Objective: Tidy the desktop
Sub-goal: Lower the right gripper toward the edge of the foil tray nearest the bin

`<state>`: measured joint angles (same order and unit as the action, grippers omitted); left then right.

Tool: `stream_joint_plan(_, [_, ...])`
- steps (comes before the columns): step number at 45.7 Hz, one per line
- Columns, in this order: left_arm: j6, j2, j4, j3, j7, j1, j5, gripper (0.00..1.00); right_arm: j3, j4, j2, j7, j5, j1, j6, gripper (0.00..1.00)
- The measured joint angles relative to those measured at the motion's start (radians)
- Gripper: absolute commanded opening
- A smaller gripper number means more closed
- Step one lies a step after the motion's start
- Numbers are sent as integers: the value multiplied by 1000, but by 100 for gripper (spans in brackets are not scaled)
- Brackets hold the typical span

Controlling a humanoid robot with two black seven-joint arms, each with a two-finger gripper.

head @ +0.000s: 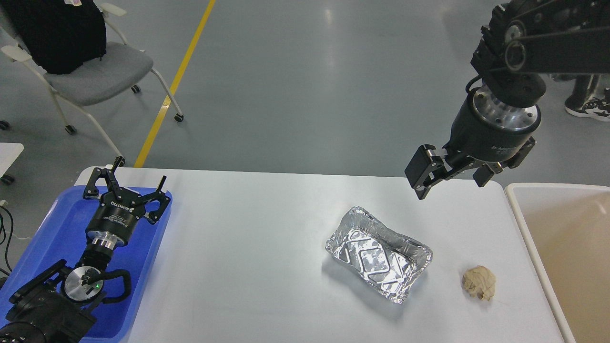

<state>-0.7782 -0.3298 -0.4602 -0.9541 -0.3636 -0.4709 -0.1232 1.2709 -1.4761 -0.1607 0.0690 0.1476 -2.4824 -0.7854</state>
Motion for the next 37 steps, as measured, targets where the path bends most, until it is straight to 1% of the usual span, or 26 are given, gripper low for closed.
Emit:
stream_joint_plan(16, [0,0,0,0,0,0,0,99,-3,38,0,0,1,34,0,100])
stream_joint_plan(37, [-1,0,0,0,0,0,-1,99,-30,96,3,0,-13,156,0,100])
